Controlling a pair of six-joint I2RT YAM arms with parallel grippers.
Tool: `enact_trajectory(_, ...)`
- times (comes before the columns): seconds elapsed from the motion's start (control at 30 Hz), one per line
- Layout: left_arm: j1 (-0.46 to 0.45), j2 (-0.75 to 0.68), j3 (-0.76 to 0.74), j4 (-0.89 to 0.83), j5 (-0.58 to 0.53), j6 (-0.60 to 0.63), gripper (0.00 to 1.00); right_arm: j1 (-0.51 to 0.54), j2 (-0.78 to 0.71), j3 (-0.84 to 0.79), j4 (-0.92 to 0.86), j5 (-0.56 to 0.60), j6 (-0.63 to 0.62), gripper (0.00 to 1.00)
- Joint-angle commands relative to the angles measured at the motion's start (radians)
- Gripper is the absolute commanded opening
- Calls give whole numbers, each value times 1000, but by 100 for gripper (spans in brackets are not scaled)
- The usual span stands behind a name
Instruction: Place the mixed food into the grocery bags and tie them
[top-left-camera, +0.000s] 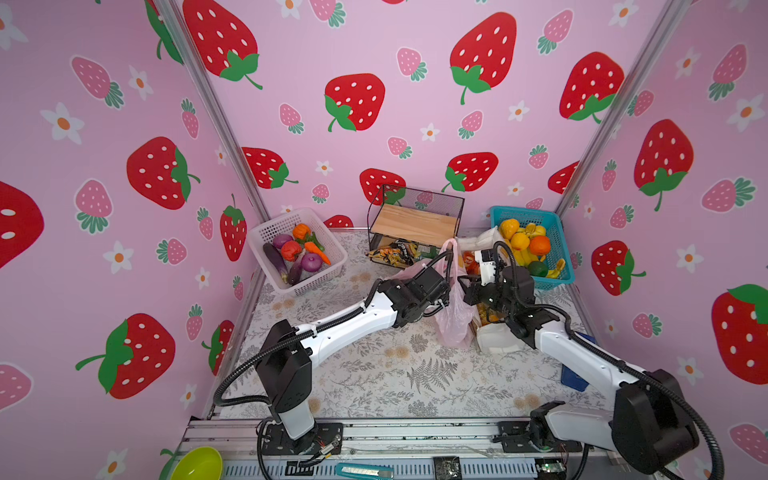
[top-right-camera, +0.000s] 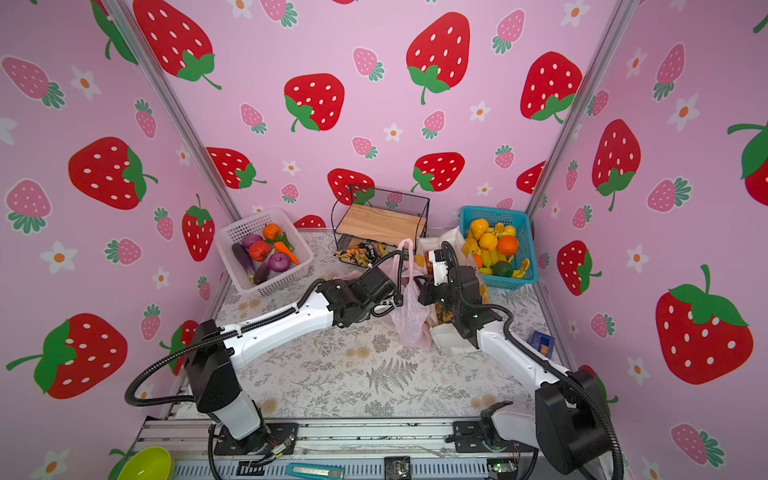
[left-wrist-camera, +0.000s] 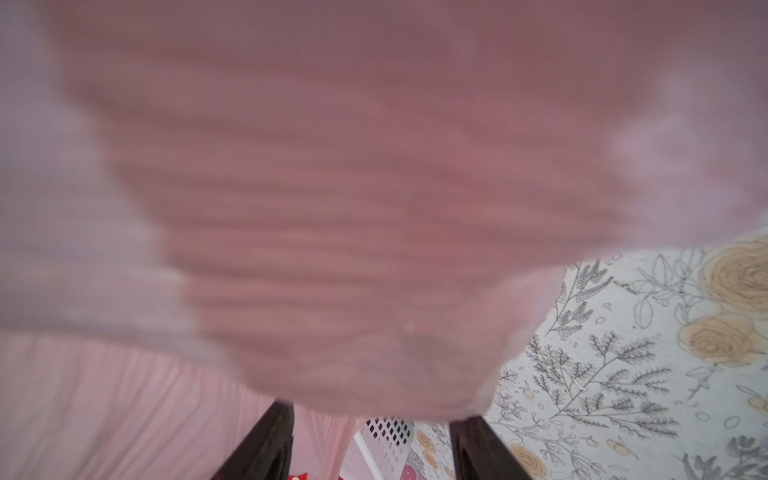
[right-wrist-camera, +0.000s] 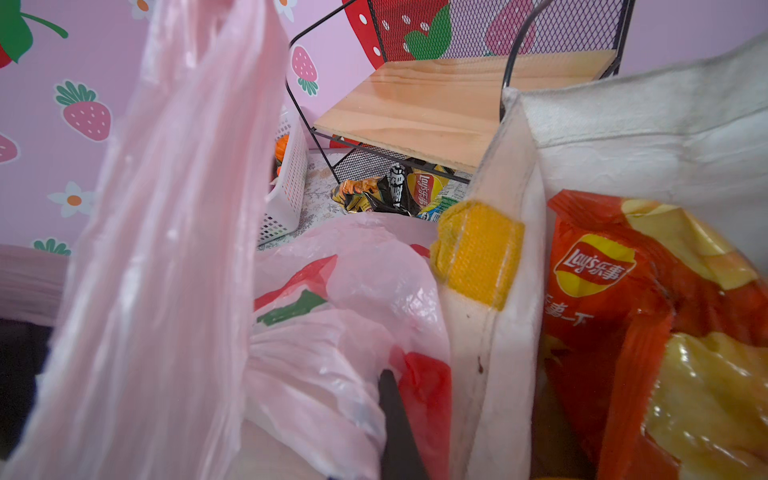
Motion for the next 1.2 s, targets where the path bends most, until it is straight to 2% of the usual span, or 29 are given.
enact_trajectory(0.0, -4, -70, -8, 8, 9, -24, 61, -1, -6, 2, 15, 2, 5, 0)
enact_trajectory(0.13, -3, -175, -54, -19, 113, -122, 61, -1, -10, 2, 9, 22, 0, 0)
enact_trajectory(0.4, 0, -468, -149, 42, 552, -362, 62, -1, -6, 2, 6, 42, -2, 0)
enact_trajectory(0.53, 22, -598, -212, 97, 633, -480, 62, 0, -8, 2, 5, 46, -3, 0)
enact_trajectory(0.63, 103, -706, -302, 117, 688, -608, 62, -1, -8, 2, 4, 47, -5, 0)
enact_trajectory(0.73, 223, -831, -464, 236, 765, -785, 61, -1, -5, 4, 5, 46, -6, 0)
enact_trajectory(0.83, 332, -917, -632, 411, 722, -1012, 70, -1, 0, 4, 6, 43, -3, 0)
enact_trajectory(0.9, 410, -901, -701, 492, 723, -1157, 71, -1, 4, 4, 10, 37, -2, 0)
enact_trajectory(1.0, 483, -798, -721, 543, 776, -1276, 71, 0, 5, 4, 10, 30, 0, 0)
enact_trajectory(1.07, 497, -719, -719, 599, 841, -1303, 71, -1, 1, 2, 10, 33, 0, 0)
enact_trajectory(1.17, 501, -596, -693, 667, 882, -1317, 71, -1, 0, 2, 10, 34, 0, 0)
